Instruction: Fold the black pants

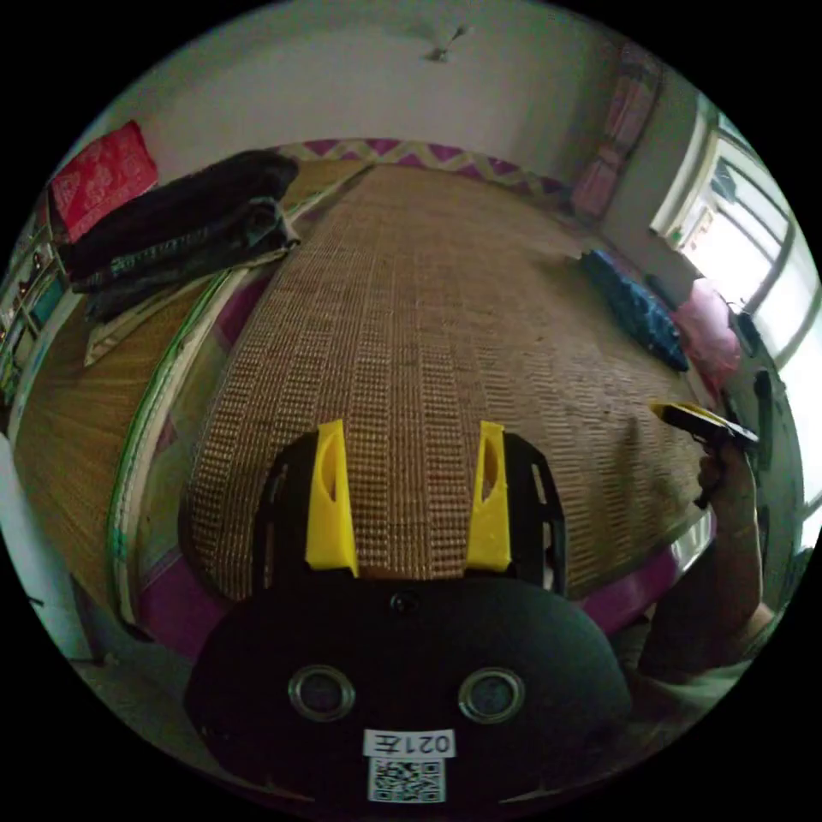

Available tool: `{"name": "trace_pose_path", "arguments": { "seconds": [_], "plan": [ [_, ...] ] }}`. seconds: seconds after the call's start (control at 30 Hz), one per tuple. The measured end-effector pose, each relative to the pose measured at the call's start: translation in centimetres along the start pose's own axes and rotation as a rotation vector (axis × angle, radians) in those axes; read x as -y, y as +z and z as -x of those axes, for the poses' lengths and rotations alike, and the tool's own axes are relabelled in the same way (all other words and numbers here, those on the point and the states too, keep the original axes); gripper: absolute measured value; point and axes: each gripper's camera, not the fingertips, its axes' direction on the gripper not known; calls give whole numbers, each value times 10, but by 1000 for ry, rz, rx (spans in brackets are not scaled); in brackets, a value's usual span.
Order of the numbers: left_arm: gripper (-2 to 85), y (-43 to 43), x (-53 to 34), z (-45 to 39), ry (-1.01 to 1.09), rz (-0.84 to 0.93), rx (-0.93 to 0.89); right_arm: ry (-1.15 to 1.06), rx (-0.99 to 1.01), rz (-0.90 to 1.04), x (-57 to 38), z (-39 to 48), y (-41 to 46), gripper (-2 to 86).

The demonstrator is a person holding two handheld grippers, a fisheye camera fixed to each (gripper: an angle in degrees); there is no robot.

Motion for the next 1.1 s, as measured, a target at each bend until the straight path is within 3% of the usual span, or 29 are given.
{"name": "trace_pose_path", "arguments": {
  "seconds": [0.07,0.2,0.37,1.1],
  "plan": [
    [162,15,1,-15,-25,25,137,42,-65,9,-18,20,11,290],
    [163,22,-3,-37,0,-17,207,105,-95,11,-27,31,7,293],
    [154,34,0,-37,-53,-8,144,102,-100,13,-37,44,1,292],
    [136,61,5,-58,-76,-13,176,103,-103,16,-74,56,-23,292]
  ]
}}
